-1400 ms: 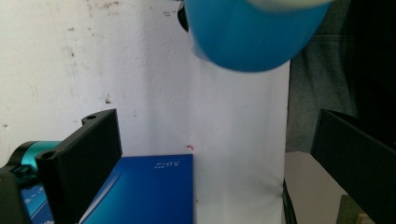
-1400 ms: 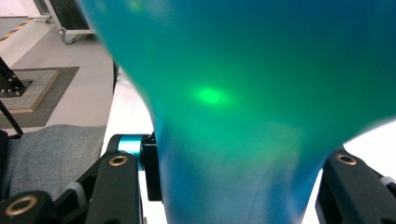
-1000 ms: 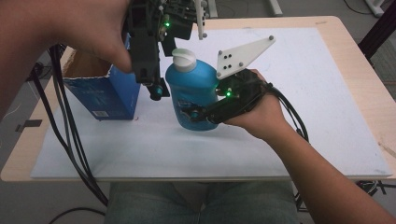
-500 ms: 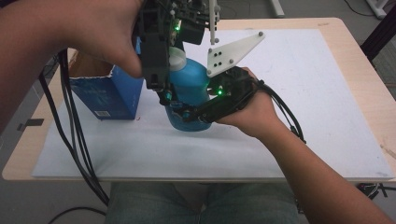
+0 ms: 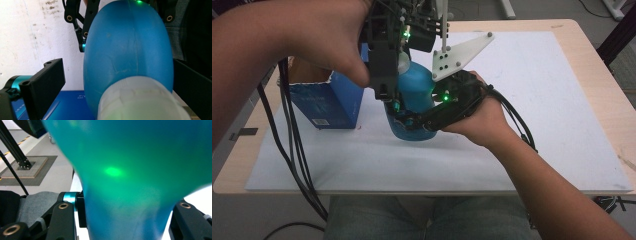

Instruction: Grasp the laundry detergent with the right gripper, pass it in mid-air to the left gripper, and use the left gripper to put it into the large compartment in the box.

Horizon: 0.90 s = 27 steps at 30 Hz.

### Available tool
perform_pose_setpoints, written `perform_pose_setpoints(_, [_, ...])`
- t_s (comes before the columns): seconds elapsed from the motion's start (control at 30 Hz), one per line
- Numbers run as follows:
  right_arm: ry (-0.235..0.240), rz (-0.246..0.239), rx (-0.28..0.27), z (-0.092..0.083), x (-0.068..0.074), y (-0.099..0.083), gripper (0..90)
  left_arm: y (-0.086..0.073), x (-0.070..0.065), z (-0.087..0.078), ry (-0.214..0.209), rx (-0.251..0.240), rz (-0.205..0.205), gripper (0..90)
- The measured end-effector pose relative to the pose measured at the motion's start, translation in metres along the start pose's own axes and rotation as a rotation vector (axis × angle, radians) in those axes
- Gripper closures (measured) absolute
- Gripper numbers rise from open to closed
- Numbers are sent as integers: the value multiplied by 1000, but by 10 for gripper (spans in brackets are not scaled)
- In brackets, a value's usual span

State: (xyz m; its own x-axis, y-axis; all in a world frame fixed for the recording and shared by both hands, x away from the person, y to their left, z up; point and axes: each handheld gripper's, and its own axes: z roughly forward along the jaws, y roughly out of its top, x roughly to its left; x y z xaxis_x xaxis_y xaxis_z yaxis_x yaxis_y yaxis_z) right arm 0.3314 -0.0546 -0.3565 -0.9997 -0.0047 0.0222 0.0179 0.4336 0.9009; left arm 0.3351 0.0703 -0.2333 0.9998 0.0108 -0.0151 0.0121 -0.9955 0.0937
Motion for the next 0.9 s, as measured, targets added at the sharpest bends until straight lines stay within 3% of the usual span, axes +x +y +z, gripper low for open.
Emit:
perform_pose_setpoints(0.23, [10,5,-4,1,0,0,463,4,-1,1,4,14,-4,42])
perform_pose_setpoints(0.3, [11,10,-4,0,0,0,463,5,-1,1,-2,18,0,98])
perform_pose_setpoints(0.9, [16,11,-14,0,-1,0,463,7,-1,0,7,32,-4,137])
